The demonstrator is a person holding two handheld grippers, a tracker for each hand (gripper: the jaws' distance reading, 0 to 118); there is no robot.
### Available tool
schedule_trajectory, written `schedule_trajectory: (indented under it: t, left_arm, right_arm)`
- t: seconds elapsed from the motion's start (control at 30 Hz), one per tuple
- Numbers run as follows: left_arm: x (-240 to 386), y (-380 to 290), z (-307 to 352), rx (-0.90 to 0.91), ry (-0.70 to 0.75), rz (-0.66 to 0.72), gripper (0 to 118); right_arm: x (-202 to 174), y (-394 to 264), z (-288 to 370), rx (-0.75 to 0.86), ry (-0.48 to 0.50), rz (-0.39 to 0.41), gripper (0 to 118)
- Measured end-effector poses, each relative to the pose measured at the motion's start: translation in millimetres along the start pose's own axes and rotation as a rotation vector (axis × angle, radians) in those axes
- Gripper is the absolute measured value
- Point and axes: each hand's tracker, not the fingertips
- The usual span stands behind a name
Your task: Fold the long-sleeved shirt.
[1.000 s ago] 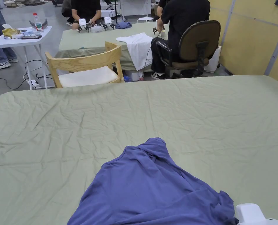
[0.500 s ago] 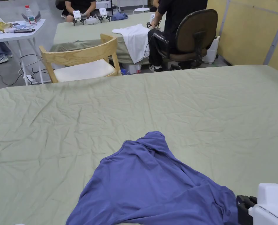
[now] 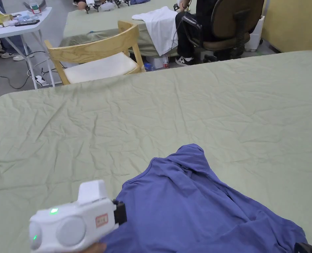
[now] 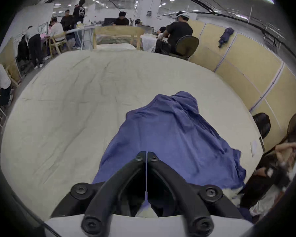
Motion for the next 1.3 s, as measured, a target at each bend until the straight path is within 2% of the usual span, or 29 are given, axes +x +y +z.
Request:
schedule_trajectory:
  t: [0.1, 0.13, 0.17, 0.2, 0.23, 0.3, 0.33, 0.4, 0.47, 0.5, 0.53, 0.57, 0.7, 0.73, 0.77, 0.8, 0.83, 0.87, 0.9, 1.0, 1.07, 1.1, 1.13, 1.2, 1.3]
  left_arm:
    - [-4.2, 22.9, -59.3, -0.019, 0.079, -0.034, 1]
    - [-5.2, 26.2, -72.4, -0.024, 0.080, -0.037, 6]
    - [-7.0, 27.7, -83.7, -0.029, 0.069, -0.038, 25]
    - [-9.5, 27.9, -93.2, -0.043, 0.046, -0.043, 68]
    - [-11.9, 27.8, -100.0, -0.052, 0.043, -0.042, 117]
    - [-15.6, 25.8, -118.3, -0.124, 0.098, -0.008, 118]
    - [-21.6, 24.9, -118.1, -0.094, 0.062, -0.003, 113]
    - [-26.8, 33.5, -119.2, -0.066, 0.088, 0.038, 95]
    - [-30.4, 38.4, -124.8, -0.109, 0.046, 0.050, 87]
    - [-23.8, 33.9, -130.0, -0.126, 0.032, 0.045, 72]
    - [-17.9, 31.9, -131.2, -0.137, 0.034, 0.022, 25]
    - [-12.8, 30.6, -128.6, -0.142, 0.064, -0.015, 4]
    - [7.4, 29.1, -95.1, -0.064, 0.066, -0.069, 3]
    - [8.7, 29.8, -84.7, -0.040, 0.040, -0.058, 3]
    - [-1.5, 34.6, -84.0, -0.040, -0.003, -0.034, 3]
    - [-2.3, 36.0, -77.0, -0.032, -0.011, -0.031, 3]
    - [-2.1, 37.6, -68.5, -0.025, -0.009, -0.039, 3]
    - [-2.0, 39.0, -61.3, -0.014, -0.014, -0.047, 3]
    - [7.1, 37.5, -49.6, 0.009, -0.005, -0.071, 3]
    - [12.9, 37.5, -28.9, 0.026, -0.022, -0.063, 3]
    - [9.9, 38.9, -16.6, 0.038, -0.037, -0.044, 3]
    - [10.5, 38.1, -8.6, 0.049, -0.039, -0.039, 3]
    - [11.2, 35.8, 1.8, 0.062, -0.044, -0.032, 3]
    - [11.2, 31.4, 23.5, 0.088, -0.064, -0.016, 3]
    - [13.3, 21.6, 65.4, 0.145, -0.094, 0.016, 3]
  right_arm:
    - [9.8, 1.7, -13.5, -0.028, -0.016, -0.010, 3]
    - [12.1, 2.8, -17.1, -0.035, -0.024, -0.012, 3]
    - [15.6, 3.4, -19.5, -0.039, -0.025, -0.014, 3]
    - [18.7, 4.5, -22.1, -0.043, -0.029, -0.021, 3]
    - [21.1, 5.7, -24.5, -0.048, -0.029, -0.028, 3]
    - [31.2, 2.4, -32.0, -0.055, -0.029, -0.043, 3]
    - [35.0, 1.6, -35.8, -0.060, -0.028, -0.039, 3]
    - [38.0, 4.2, -42.2, -0.065, -0.035, -0.028, 3]
    - [33.7, 13.8, -48.4, -0.073, -0.039, -0.013, 3]
    - [35.7, 16.8, -53.7, -0.081, -0.044, -0.009, 3]
    - [38.8, 21.3, -61.2, -0.101, -0.050, -0.003, 3]
    - [43.2, 24.6, -70.4, -0.115, -0.053, 0.000, 3]
    - [62.7, 42.2, -114.0, -0.194, -0.042, 0.027, 4]
    - [69.9, 46.3, -129.9, -0.227, -0.017, 0.031, 20]
    - [75.6, 49.1, -145.6, -0.263, 0.002, 0.044, 53]
    - [79.0, 50.6, -159.0, -0.310, -0.024, 0.062, 92]
    - [82.5, 51.6, -171.9, -0.355, -0.086, 0.069, 118]
    - [84.5, 50.8, -178.6, -0.358, -0.133, 0.078, 117]
    - [88.1, 50.8, -182.3, -0.330, -0.153, 0.109, 103]
    - [84.5, 45.9, -197.2, -0.498, -0.170, 0.212, 48]
    - [89.7, 39.6, -196.4, -0.489, -0.133, 0.153, 33]
    - [87.9, 42.2, -190.2, -0.461, -0.141, 0.142, 10]
    - [87.5, 44.9, -181.0, -0.462, -0.103, 0.119, 10]
    - [84.3, 47.2, -153.8, -0.361, -0.084, 0.087, 10]
    - [64.1, 52.8, -94.5, -0.193, -0.103, 0.145, 10]
